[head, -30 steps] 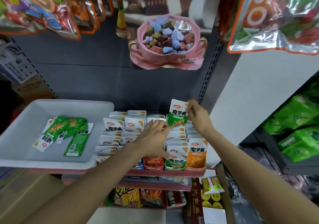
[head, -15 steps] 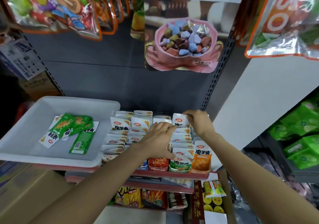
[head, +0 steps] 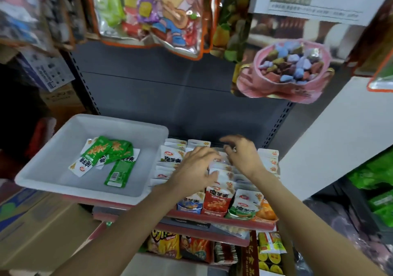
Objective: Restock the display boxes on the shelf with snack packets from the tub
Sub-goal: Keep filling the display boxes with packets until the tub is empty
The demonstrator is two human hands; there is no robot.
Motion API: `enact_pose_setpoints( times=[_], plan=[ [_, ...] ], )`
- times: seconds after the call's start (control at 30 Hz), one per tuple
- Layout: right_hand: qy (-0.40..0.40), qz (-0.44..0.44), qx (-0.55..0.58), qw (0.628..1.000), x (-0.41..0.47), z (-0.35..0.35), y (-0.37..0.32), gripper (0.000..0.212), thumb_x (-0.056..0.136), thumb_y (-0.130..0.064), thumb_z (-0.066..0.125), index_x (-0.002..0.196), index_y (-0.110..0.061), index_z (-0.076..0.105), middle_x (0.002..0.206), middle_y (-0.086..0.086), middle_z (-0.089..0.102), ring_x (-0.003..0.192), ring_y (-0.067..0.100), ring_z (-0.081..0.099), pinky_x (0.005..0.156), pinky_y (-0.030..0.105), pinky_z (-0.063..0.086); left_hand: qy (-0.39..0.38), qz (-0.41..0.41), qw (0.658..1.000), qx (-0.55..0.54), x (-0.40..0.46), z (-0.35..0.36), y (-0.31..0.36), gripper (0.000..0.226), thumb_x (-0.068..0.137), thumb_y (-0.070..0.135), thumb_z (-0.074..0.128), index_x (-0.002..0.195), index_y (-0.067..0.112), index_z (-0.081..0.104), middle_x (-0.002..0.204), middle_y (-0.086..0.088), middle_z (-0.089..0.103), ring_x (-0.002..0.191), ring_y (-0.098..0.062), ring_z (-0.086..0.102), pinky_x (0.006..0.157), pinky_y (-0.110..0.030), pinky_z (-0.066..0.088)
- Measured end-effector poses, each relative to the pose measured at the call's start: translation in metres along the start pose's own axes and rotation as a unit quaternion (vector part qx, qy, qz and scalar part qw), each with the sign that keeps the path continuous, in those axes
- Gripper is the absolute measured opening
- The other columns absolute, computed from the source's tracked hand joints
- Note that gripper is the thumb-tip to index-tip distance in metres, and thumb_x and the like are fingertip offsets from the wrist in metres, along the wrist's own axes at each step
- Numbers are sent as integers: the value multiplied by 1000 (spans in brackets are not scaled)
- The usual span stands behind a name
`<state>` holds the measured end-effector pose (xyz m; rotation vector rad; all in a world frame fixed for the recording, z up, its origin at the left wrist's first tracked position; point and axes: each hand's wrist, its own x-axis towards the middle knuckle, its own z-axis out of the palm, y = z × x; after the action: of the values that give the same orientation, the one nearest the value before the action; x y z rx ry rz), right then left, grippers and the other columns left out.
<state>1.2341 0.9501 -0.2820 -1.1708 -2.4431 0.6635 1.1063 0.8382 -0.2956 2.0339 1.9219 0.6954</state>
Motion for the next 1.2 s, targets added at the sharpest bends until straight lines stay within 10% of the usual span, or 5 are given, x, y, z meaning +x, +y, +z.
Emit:
enact_pose_setpoints(
  times=[0.23, 0.43, 0.57, 0.87, 1.2],
  plan=[
    [-34, -49, 95, 994, 25, 73, -120, 26, 91, -3, 52, 110, -10, 68, 111, 9, 67, 100, 23, 62, 87, 22, 43, 203, -157, 962, -91, -68, -51, -113, 25, 83, 22, 51, 99, 10, 66, 100, -2, 63, 96, -16, 56, 84, -23, 41],
    [-174, -9, 25, 984, 50, 182, -198, 31, 90, -8, 50, 120, -5, 60, 123, 16, 58, 114, 29, 55, 92, 28, 36, 64, -328, 939, -83, -113, -77, -215, 13, 90, 3, 54, 97, 1, 65, 102, -13, 63, 101, -25, 58, 84, -29, 41],
    [-269, 63, 2, 961, 51, 235, -212, 30, 95, -9, 45, 122, 0, 54, 125, 18, 56, 116, 32, 54, 88, 31, 41, -141, -379, 914, 4, -113, -74, -266, 39, 93, 10, 43, 57, 16, 29, 62, 2, 30, 58, -12, 35, 53, -28, 26],
    [-380, 152, -49, 911, 44, 279, -195, 35, 98, -6, 36, 131, 2, 43, 130, 20, 52, 114, 34, 54, 88, 35, 42, -125, -494, 847, -154, -99, -46, -301, 44, 89, 10, 44, 131, 18, 52, 106, -11, 63, 77, -20, 59, 62, -27, 45],
    [-156, 300, 291, 895, 64, 254, -185, 20, 95, -26, 52, 87, -10, 60, 85, 15, 62, 77, 26, 60, 73, 38, 53, -17, -316, 933, -172, -102, -67, -240, 29, 90, 2, 52, 116, 6, 64, 109, -11, 68, 97, -24, 65, 63, -16, 41]
  ],
)
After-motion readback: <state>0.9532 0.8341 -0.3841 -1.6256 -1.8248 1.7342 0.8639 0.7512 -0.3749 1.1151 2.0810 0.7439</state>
